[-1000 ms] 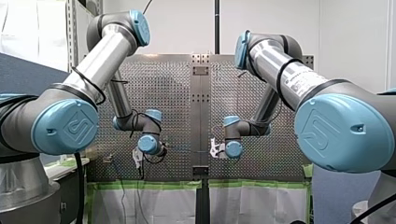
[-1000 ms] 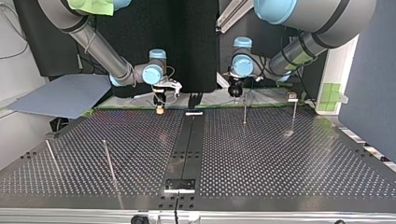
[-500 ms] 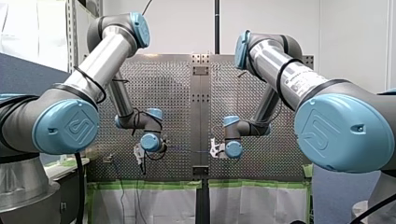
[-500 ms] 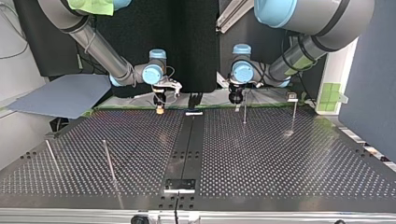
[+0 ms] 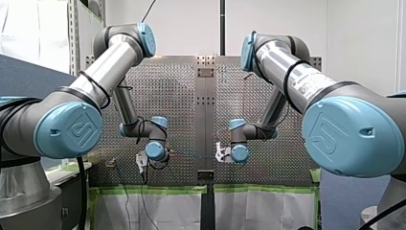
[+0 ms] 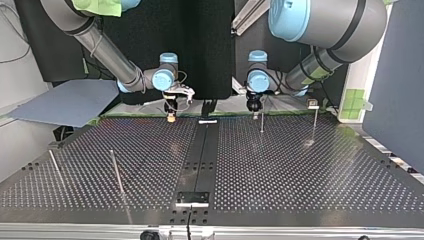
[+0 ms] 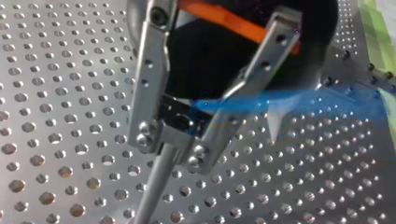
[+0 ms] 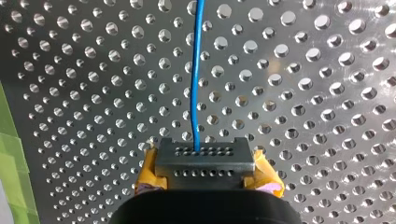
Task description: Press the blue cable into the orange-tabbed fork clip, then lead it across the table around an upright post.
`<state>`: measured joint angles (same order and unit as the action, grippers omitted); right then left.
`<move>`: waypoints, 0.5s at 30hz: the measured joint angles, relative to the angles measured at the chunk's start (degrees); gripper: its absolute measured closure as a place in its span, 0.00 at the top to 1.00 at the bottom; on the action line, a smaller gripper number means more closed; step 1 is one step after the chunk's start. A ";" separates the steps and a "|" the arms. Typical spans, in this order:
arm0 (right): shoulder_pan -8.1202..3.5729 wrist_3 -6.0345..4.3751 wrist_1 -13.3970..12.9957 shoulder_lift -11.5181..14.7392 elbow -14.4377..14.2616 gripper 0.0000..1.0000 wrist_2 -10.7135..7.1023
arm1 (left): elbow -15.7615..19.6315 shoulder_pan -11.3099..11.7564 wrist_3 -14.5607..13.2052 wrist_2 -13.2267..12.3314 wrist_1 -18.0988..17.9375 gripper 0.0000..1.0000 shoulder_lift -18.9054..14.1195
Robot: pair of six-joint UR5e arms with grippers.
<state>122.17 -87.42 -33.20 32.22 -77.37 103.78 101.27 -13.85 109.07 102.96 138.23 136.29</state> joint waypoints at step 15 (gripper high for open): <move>0.01 0.04 0.05 -0.01 -0.02 0.00 -0.01 | -0.05 -0.03 -3.81 0.81 -1.10 0.77 -0.03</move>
<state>122.17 -87.38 -33.14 32.22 -77.39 103.77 101.23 -13.88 105.26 103.78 137.13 136.26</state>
